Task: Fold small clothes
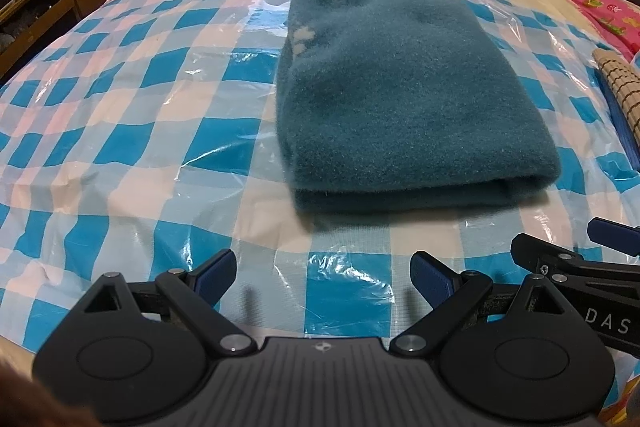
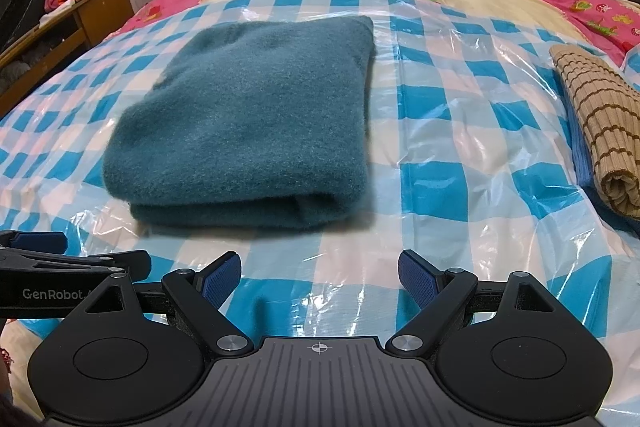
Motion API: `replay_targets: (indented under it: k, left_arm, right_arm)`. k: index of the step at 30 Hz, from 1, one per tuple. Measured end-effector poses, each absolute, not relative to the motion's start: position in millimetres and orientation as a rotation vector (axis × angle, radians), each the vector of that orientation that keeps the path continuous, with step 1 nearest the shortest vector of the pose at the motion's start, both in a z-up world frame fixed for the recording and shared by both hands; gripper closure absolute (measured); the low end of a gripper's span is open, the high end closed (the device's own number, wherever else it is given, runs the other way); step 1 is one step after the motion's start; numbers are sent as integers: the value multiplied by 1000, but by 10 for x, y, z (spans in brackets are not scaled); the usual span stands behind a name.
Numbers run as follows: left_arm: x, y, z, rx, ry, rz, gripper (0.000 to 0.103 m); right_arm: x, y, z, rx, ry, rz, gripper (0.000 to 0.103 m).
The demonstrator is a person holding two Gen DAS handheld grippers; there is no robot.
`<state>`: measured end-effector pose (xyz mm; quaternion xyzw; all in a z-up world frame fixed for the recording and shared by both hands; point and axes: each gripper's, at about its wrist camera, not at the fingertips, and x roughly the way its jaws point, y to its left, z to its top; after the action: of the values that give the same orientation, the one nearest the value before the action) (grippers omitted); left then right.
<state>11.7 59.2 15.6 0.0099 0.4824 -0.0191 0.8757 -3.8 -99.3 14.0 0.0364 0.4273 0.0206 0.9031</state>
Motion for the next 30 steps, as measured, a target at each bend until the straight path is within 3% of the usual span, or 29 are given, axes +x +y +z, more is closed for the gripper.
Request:
replay_targets:
  k: [30]
  left_arm:
    - [94,588,176,28,992,-33,5]
  right_arm:
    - [-41,-988,146,76,883,44,16]
